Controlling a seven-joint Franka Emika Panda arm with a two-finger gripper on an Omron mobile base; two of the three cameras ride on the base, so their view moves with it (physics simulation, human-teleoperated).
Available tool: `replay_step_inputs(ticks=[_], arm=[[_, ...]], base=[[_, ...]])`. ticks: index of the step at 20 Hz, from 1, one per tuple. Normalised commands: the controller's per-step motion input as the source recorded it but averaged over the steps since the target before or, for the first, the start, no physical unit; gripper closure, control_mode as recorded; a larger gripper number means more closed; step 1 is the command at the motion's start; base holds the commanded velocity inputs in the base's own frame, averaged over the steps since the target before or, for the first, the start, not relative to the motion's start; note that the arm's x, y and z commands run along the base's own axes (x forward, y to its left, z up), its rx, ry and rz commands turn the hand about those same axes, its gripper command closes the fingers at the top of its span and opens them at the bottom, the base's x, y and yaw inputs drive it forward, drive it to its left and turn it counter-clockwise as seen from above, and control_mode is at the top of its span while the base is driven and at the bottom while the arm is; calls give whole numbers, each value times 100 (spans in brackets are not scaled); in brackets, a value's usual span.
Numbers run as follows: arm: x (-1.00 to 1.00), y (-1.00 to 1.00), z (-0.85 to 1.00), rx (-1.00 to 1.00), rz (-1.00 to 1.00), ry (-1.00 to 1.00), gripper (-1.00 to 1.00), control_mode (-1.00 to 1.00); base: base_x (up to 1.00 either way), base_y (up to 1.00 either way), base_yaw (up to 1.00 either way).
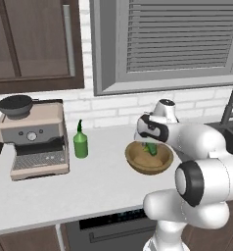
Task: Pick the broccoli from the sink and place it in the bowl. Then pick the bowl and place it in the microwave. Then close the microwave door and press the start button.
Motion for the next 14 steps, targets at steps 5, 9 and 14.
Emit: replay_step_inputs(ticks=[5,9,14], arm=[[1,0,-31,-1,0,3,100,-100],[0,0,-23,0,0,4,100,-100],[7,2,-23,-1,0,3,-100,-100]], base=[[0,0,0],[0,0,0],[0,0,0]])
